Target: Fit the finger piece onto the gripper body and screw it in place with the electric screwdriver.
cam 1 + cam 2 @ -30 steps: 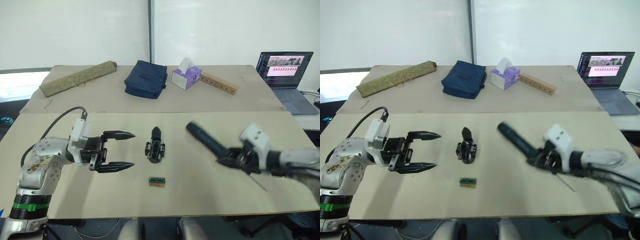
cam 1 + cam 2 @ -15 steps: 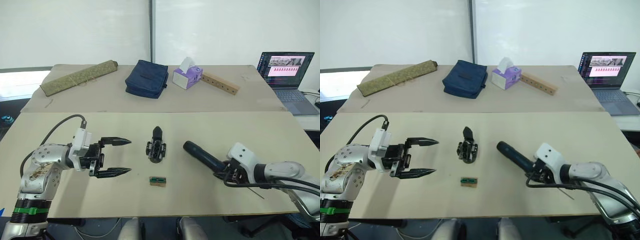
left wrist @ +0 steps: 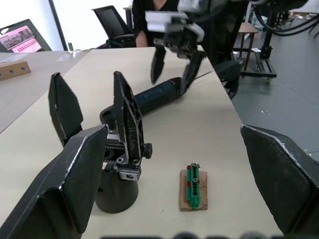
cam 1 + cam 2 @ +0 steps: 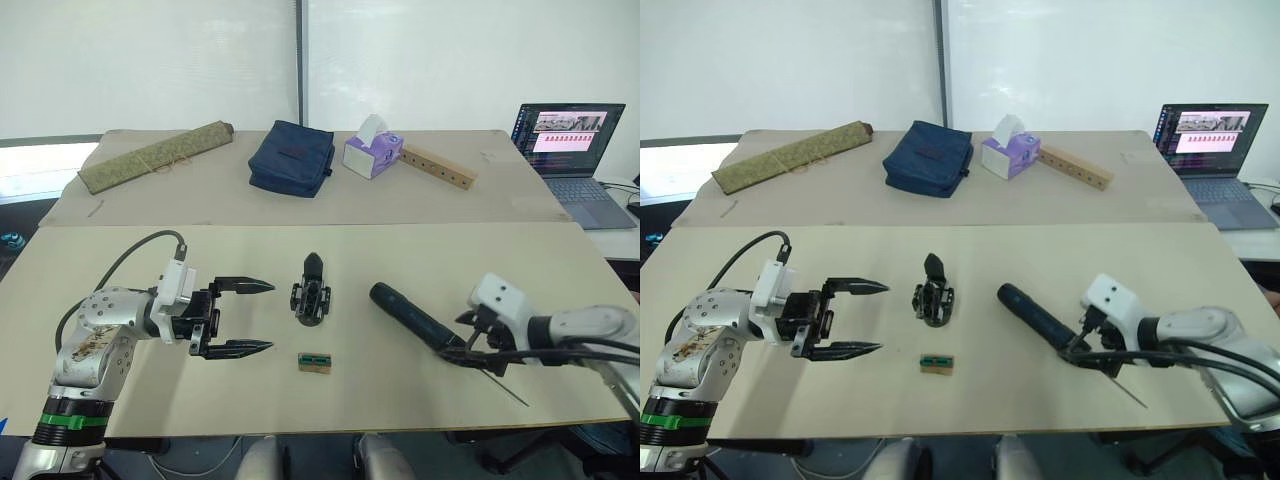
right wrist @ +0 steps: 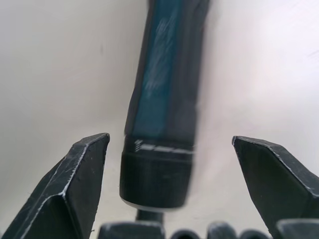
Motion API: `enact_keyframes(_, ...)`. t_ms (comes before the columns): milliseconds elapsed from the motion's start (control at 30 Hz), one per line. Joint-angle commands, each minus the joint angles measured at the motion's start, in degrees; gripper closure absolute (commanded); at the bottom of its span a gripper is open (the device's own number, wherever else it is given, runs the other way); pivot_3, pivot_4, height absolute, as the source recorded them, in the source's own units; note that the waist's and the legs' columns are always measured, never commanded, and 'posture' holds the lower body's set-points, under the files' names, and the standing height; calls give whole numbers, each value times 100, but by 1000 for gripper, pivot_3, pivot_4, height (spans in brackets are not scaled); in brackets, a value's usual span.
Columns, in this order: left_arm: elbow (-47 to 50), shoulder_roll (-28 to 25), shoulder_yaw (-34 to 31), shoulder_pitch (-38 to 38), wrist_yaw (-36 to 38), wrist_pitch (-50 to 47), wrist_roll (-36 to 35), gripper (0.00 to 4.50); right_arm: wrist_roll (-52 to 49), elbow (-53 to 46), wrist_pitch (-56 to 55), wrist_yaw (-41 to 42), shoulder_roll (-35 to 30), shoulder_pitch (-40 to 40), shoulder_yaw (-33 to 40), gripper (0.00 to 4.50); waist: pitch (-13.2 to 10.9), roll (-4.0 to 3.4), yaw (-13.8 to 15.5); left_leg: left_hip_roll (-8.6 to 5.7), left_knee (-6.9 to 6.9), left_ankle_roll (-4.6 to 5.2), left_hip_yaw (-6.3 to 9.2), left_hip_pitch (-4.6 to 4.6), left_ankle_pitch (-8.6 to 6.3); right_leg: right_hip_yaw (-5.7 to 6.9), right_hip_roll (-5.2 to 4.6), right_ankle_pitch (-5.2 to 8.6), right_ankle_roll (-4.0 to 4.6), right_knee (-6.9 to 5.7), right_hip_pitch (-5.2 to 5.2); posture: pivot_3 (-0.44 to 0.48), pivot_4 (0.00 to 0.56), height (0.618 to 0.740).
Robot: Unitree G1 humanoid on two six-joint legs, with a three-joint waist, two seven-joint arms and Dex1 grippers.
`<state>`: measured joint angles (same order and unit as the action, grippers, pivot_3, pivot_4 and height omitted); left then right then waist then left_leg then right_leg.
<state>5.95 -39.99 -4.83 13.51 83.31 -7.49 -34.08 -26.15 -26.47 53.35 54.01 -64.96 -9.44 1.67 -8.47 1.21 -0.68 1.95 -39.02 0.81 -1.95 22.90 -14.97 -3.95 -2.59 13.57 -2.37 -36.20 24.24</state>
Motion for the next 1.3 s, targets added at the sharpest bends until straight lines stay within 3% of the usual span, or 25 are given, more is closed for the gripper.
enact_keyframes(33, 83, 119, 26, 158, 15, 135, -72, 0, 142, -373, 177, 582, -1009, -464, -279, 43, -1, -14, -2, -1, 0, 0, -1, 2, 0, -2, -2, 0, 0, 0, 4, 0, 150, 740)
enact_keyframes(200, -9, 319, 226, 250, 41, 233, 50, 0, 8, -475, 1976, 1072, -1461, -2228, -1762, 43, 0, -3, -9, 6, 0, 0, -1, -3, 0, -1, 2, -5, 10, 2, 2, 0, 150, 740)
enact_keyframes(367, 3, 358, 302, 192, 31, 292, 88, 0, 337, -63, 2763, 786, -723, -3570, -3006, 43, 0, -4, -35, 7, 2, 0, -2, 2, 0, -5, 2, -7, 17, -1, 14, 0, 150, 740)
enact_keyframes(567, 52, 381, 365, 184, -4, 298, 108, 0, 608, 263, 2823, 639, -298, -3999, -3930, 43, 0, -3, 22, 2, -3, 0, -1, 13, 0, 4, -2, -8, 16, -3, 16, 0, 150, 740)
enact_keyframes(1000, 256, 384, 440, 153, -26, 352, 134, 0, 1045, 1164, 2432, 517, 408, -4177, -4704, 43, 1, -4, -15, 3, -7, 0, 1, 8, 0, 3, 1, -10, 14, -12, 14, 0, 150, 740)
enact_keyframes(1267, 320, 328, 413, 17, -47, 332, 139, 0, 1112, 1059, 2369, 584, 511, -4085, -4690, 2577, 1, -3, -18, 3, -8, 1, 4, 6, 0, 4, 1, -10, 14, -15, 13, 0, 150, 740)
enact_keyframes(1300, 330, 318, 407, 8, -48, 327, 132, 0, 1129, 1031, 2267, 625, 484, -4055, -4659, 2597, 1, -3, -20, 4, -8, 1, 4, 5, 0, 4, 1, -10, 14, -15, 13, 0, 150, 740)
